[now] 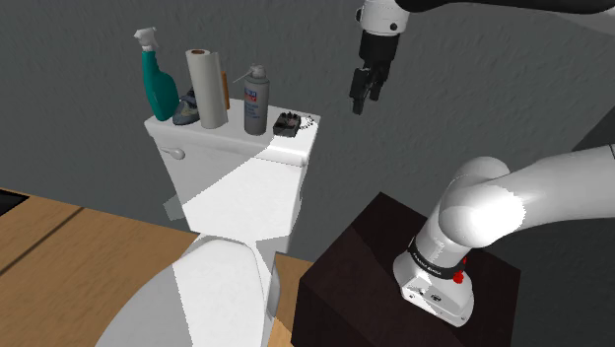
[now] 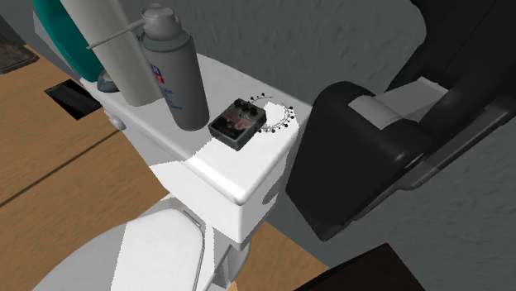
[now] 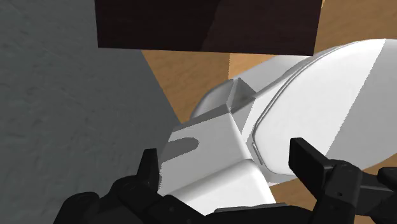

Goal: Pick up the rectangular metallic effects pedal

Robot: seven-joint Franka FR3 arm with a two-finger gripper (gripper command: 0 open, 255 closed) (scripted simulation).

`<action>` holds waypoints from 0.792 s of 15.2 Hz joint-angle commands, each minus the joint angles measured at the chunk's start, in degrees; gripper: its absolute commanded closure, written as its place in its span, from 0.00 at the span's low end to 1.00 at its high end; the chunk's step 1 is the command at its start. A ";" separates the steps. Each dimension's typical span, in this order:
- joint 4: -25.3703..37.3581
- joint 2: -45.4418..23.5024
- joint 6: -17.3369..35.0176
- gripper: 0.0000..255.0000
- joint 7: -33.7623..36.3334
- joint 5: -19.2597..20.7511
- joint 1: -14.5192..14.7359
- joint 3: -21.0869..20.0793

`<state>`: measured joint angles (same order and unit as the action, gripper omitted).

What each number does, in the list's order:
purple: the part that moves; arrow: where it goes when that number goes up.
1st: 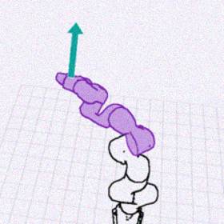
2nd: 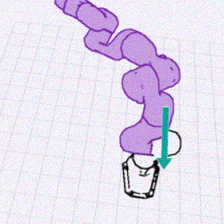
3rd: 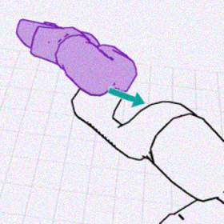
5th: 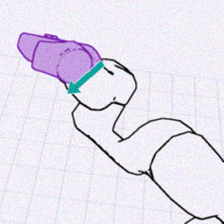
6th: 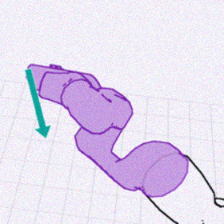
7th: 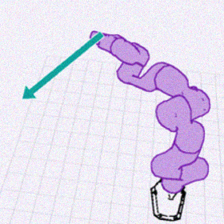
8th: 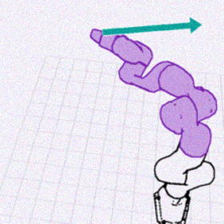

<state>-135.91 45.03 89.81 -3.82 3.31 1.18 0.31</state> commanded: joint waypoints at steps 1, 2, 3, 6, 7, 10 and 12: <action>0.00 0.00 0.00 0.00 0.00 0.00 0.00 0.00; 0.01 -1.43 1.87 0.00 2.70 -0.16 -0.42 -1.37; 0.15 -2.97 3.69 0.00 5.38 -0.25 -0.91 -2.73; 1.35 -8.19 8.78 0.00 13.52 0.14 -2.57 -6.68; 2.01 -10.11 10.31 0.00 16.27 0.49 -3.22 -7.96; 4.72 -16.26 14.31 0.00 24.70 2.31 -5.31 -11.58; 7.14 -20.65 16.37 0.00 30.46 4.14 -6.84 -13.84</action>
<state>-130.09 27.03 104.72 23.40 6.45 -4.79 -12.34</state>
